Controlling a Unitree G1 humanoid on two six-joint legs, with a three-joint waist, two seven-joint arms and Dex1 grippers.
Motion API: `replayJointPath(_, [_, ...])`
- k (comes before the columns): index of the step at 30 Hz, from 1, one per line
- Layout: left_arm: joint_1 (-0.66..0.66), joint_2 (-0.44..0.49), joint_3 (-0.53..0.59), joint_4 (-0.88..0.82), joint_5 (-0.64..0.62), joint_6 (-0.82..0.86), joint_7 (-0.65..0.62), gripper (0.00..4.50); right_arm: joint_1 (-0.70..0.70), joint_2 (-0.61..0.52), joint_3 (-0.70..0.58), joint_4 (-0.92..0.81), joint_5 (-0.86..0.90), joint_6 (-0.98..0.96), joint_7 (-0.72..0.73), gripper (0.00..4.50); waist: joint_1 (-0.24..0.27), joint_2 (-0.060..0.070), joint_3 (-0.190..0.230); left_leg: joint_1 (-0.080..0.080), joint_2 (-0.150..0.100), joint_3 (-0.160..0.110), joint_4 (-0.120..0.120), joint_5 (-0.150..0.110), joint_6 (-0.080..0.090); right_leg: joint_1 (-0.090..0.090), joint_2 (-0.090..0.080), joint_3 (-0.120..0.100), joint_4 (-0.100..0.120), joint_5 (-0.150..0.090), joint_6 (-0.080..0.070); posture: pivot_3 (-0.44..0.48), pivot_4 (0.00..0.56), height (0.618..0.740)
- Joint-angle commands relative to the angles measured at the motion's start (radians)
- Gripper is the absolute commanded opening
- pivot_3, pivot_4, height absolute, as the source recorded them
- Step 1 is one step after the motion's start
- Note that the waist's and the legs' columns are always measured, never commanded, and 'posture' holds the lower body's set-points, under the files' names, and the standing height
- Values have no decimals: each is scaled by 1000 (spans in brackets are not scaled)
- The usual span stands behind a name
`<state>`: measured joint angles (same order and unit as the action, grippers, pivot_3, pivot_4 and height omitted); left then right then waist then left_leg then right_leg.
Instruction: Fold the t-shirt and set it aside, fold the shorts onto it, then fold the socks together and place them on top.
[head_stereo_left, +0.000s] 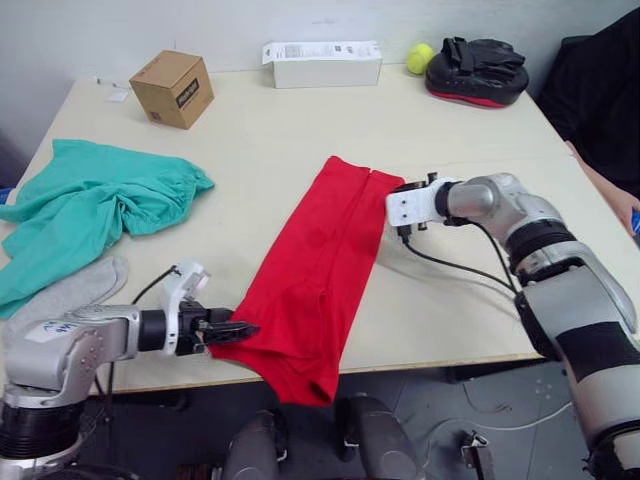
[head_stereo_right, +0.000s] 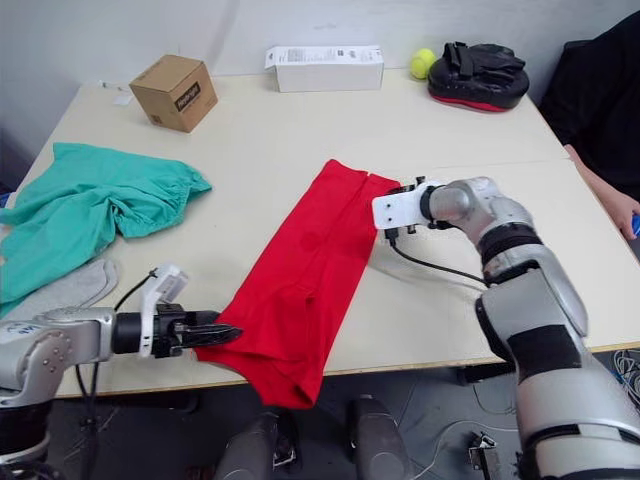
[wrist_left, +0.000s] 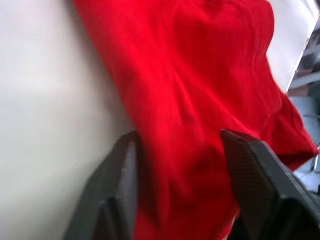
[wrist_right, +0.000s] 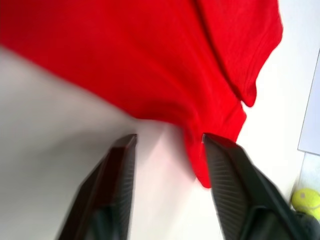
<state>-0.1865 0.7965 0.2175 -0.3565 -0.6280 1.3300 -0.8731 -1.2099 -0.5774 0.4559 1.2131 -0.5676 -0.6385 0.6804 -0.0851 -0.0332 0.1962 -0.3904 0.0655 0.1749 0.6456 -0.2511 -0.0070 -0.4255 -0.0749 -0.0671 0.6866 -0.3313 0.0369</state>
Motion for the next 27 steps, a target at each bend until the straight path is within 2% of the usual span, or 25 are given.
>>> replayJointPath(1, [-62,149,-9,108,-29,-86,-160,3871,94,-84,-84,-197,179,-95,192,3219,1,0,0,0,0,0,-1,0,-1,0,1,0,-1,0,0,0,150,740])
replayJointPath(3, [-130,216,-67,192,-13,-183,-272,4489,215,-140,-121,-394,315,-75,311,3919,2,0,0,0,0,-1,-1,-2,-4,0,1,-1,-2,0,0,0,150,740])
replayJointPath(5, [-259,239,-154,315,33,-249,-336,4500,354,-194,-149,-609,432,-35,387,4479,5,-1,0,0,0,-1,-1,-3,-4,2,1,-1,-4,0,0,0,150,740])
replayJointPath(8, [-454,203,-284,501,124,-315,-364,4500,514,-251,-177,-856,532,34,443,4479,15,0,0,0,0,-1,-1,-3,-4,3,1,-2,-5,0,1,0,150,740])
replayJointPath(13, [-799,22,-445,913,269,-393,-403,4500,719,-290,-201,-1155,623,113,461,4479,37,-5,3,-1,0,-1,2,-2,1,3,2,-2,-6,1,1,0,150,740])
replayJointPath(16, [-924,-85,-485,1140,346,-467,-406,4500,771,-271,-193,-1236,586,139,434,4479,34,-9,5,-1,0,-1,2,-2,2,3,2,-2,-6,1,2,0,150,740])
replayJointPath(20, [-1035,-208,-476,1382,416,-543,-380,4500,806,-238,-170,-1281,506,118,394,4479,33,-11,6,-2,1,0,2,-2,2,2,2,-4,-7,1,2,0,150,740])
replayJointPath(27, [-1097,-338,-423,1577,489,-622,-299,4500,787,-190,-135,-1267,390,71,343,4479,40,-12,7,-9,1,-1,4,-2,3,-3,1,-6,-7,1,2,0,150,740])
